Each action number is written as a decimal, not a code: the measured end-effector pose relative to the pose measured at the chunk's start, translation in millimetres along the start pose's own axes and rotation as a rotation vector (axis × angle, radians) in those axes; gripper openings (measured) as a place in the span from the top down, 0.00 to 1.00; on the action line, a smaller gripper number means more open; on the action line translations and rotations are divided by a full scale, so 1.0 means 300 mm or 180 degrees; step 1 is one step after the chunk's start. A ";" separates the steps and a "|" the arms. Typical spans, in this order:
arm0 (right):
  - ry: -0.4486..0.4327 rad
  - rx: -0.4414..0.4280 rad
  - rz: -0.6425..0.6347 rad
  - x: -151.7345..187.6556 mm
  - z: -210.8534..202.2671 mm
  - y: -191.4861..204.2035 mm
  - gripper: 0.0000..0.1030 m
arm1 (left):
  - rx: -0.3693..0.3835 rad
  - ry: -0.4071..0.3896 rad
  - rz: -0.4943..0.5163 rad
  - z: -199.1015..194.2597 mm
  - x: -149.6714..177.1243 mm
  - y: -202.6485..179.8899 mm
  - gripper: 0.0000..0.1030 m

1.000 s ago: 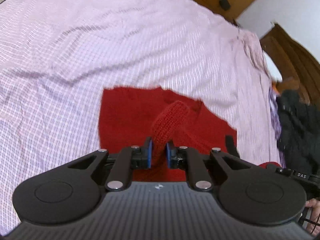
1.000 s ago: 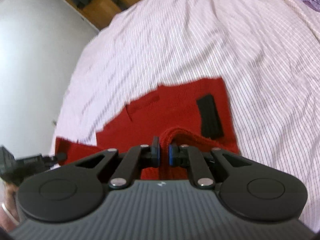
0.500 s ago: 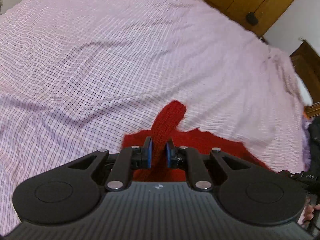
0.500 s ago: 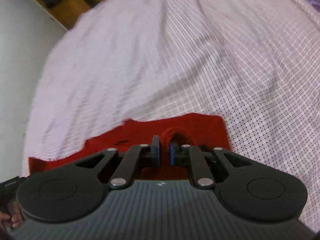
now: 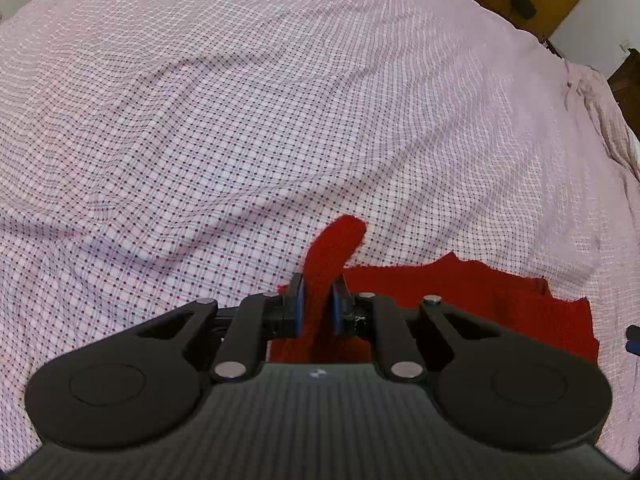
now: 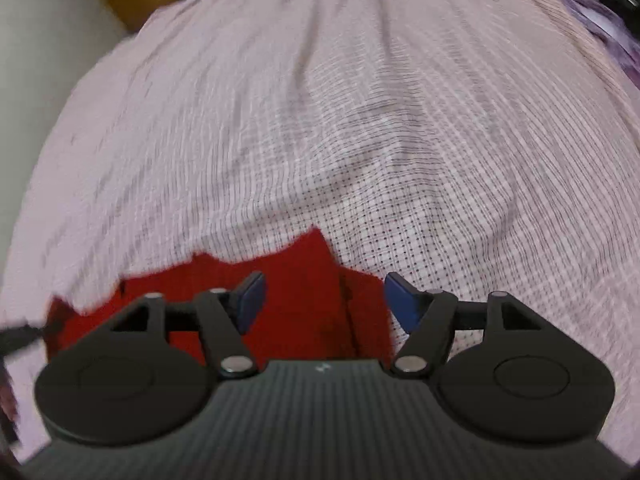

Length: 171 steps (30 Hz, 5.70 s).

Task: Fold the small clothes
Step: 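Fold the held hem over toward the collar, open left gripper, then move the right gripper to the side edge of the folded cardigan, then grasp the side edge with the right gripper, fold it inward, release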

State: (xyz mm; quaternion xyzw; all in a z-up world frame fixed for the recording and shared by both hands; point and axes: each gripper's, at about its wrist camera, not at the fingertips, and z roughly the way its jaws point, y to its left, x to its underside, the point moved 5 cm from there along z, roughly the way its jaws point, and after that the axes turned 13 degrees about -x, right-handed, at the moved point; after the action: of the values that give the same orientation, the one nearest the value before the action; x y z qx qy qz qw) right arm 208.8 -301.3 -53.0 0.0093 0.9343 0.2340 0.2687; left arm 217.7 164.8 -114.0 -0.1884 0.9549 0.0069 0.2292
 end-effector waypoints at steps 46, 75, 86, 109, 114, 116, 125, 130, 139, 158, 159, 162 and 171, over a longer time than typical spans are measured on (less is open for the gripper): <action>0.0501 0.0133 0.0137 0.349 -0.022 -0.019 0.40 | -0.0230 0.0290 0.0151 -0.138 0.217 -0.115 0.43; 0.0297 -0.0356 0.0593 0.398 -0.159 -0.086 0.20 | -0.0588 0.0264 0.0154 -0.285 0.404 -0.154 0.40; 0.0296 -0.0620 0.0776 0.392 -0.059 -0.095 0.20 | -0.0638 0.0315 0.0252 -0.228 0.438 -0.196 0.40; 0.0336 -0.0665 0.0833 0.340 0.115 -0.091 0.17 | -0.0673 0.0488 0.0261 -0.197 0.470 -0.197 0.36; 0.0352 -0.0930 0.1073 0.348 0.167 -0.139 0.12 | -0.0709 0.0549 0.0195 -0.227 0.520 -0.200 0.36; 0.0311 -0.0963 0.1232 0.342 0.170 -0.144 0.12 | -0.0671 0.0555 0.0128 -0.237 0.541 -0.200 0.36; 0.0244 -0.0917 0.1145 0.353 0.188 -0.109 0.12 | -0.0514 0.0696 0.0012 -0.246 0.623 -0.197 0.36; 0.0194 -0.0969 0.1140 0.345 0.172 -0.073 0.42 | -0.0465 0.0700 0.0000 -0.256 0.608 -0.160 0.36; 0.0133 -0.1080 0.0977 0.297 0.057 -0.001 0.66 | -0.0424 0.0655 -0.0029 -0.273 0.546 -0.057 0.36; 0.0052 -0.1211 0.0422 0.246 -0.102 0.376 0.68 | -0.0328 0.0590 -0.0167 -0.344 0.538 0.158 0.36; 0.0057 -0.1202 0.0400 0.243 -0.103 0.397 0.68 | -0.0324 0.0584 -0.0181 -0.348 0.533 0.173 0.36; 0.0062 -0.1215 0.0383 0.244 -0.112 0.452 0.68 | -0.0327 0.0559 -0.0197 -0.356 0.519 0.210 0.36; 0.0092 -0.1172 0.0351 0.253 -0.096 0.600 0.68 | -0.0394 0.0473 -0.0195 -0.388 0.451 0.341 0.36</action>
State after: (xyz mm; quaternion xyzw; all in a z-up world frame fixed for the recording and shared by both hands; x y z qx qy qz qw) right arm 109.7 -142.5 10.3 0.0078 0.8776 0.4154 0.2393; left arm 18.6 200.0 -76.9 -0.2314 0.9608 0.0448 0.1457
